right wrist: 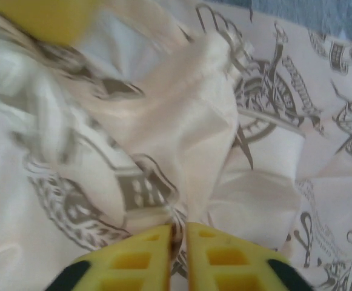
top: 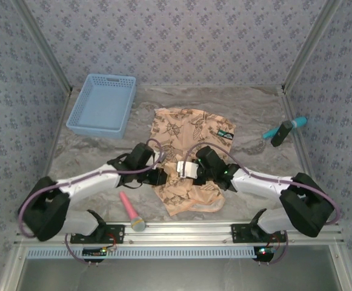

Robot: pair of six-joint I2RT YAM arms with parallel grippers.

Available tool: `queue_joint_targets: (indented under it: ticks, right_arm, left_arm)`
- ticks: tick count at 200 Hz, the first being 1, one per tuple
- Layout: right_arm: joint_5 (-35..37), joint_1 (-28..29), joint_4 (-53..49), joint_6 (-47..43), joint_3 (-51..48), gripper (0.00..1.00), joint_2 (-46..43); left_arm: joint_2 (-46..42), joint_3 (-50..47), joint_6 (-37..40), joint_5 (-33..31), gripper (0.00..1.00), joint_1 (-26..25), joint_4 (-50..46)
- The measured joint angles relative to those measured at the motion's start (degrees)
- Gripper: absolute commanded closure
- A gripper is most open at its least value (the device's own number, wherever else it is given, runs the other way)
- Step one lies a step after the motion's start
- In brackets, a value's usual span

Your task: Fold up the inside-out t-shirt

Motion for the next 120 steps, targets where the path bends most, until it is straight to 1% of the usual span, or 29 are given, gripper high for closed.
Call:
queue_joint_targets:
  ticks: [11,16,26,32,41,55,70,90,101,120]
  right_arm:
    - [1.31,-0.26,-0.28,0.81,0.2,0.86,0.63]
    - [1.68,-0.37,-0.39,0.92,0.24,0.84,0.81]
    - [1.92,-0.59,-0.52,1.31,0.26,0.77,0.83]
    - [1.84,-0.68,-0.42,1.6,0.26,0.73,0.76]
    - [1.33,-0.9,-0.07,2.19,0.24,0.7,0.59]
    - [-0.28,-1.42,0.33,2.62,0.15,0.68,-0.48]
    - [-2.56,-2.4,0.63,2.97,0.13,0.66,-2.75]
    - [-5.73,-3.45,1.42,2.99,0.13,0.66,-6.25]
    - [-7.58,-3.61,1.55,2.97,0.15,0.66,-7.61]
    - [-10.14,-3.08,1.57,2.93,0.15,0.66,-8.37]
  left_arm:
    - [-4.17,-2.67,-1.11,0.87,0.81,-1.2,1.75]
    - [-5.86,-3.96,-1.79,1.25,0.79,-1.7,2.58]
    - [-8.02,-6.21,-3.21,1.97,0.75,-2.36,3.78]
    - [-8.61,-7.28,-3.98,2.25,0.7,-2.58,4.15]
    - [-8.68,-8.57,-4.87,2.32,0.59,-2.58,4.09]
    - [-7.85,-9.57,-6.27,2.12,0.51,-2.58,2.73]
    - [-7.04,-9.55,-7.61,1.62,0.46,-2.56,1.44]
    - [-6.78,-9.05,-8.57,1.07,0.37,-1.95,0.2]
    - [-6.78,-8.28,-9.44,0.94,0.36,-0.72,0.02]
    - [-6.69,-6.47,-10.54,1.36,0.37,3.02,1.31]
